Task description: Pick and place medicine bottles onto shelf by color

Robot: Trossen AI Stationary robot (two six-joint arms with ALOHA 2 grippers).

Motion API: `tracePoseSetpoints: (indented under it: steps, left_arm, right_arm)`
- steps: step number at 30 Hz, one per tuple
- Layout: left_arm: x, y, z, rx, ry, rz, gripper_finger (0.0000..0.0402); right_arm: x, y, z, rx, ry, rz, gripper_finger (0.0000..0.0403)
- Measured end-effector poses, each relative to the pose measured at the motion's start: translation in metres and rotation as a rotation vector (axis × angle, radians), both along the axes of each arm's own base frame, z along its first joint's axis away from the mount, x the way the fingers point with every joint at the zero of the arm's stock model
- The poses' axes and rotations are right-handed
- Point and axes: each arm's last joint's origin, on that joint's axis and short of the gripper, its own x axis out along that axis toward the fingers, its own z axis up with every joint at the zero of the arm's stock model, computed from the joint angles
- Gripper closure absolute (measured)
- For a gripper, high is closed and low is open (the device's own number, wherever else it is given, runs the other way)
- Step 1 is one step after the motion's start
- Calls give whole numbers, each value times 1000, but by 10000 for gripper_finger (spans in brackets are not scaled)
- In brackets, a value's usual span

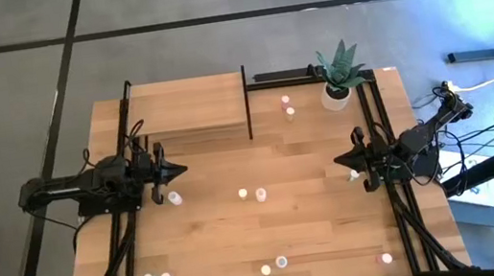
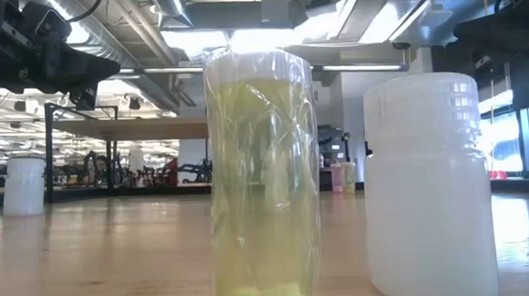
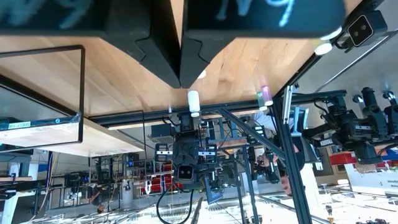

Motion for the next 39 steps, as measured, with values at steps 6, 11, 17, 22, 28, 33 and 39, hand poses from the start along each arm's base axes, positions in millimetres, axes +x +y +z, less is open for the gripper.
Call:
tracePoseSetpoints:
  steps: [6, 11, 17, 22, 28, 33, 39]
  left_arm:
    - [0, 0, 0, 0, 0, 0, 401]
    - [0, 0, 0, 0, 0, 0, 401]
    - [0, 0, 0, 0, 0, 0, 401]
    - [0, 0, 0, 0, 0, 0, 401]
    - [0, 0, 0, 0, 1, 0, 401]
    - [0, 0, 0, 0, 0, 0, 401]
    - [0, 0, 0, 0, 0, 0, 401]
  right_arm:
    - [0, 0, 0, 1, 0, 0, 391]
    - [0, 0, 0, 0, 1, 0, 391]
    - [0, 0, 0, -1, 0, 0, 391]
    - [0, 0, 0, 1, 0, -1, 391]
    - [0, -1, 0, -1, 1, -30, 391]
    - [0, -3, 0, 10, 3, -98, 391]
    - [0, -3, 0, 12, -2, -98, 391]
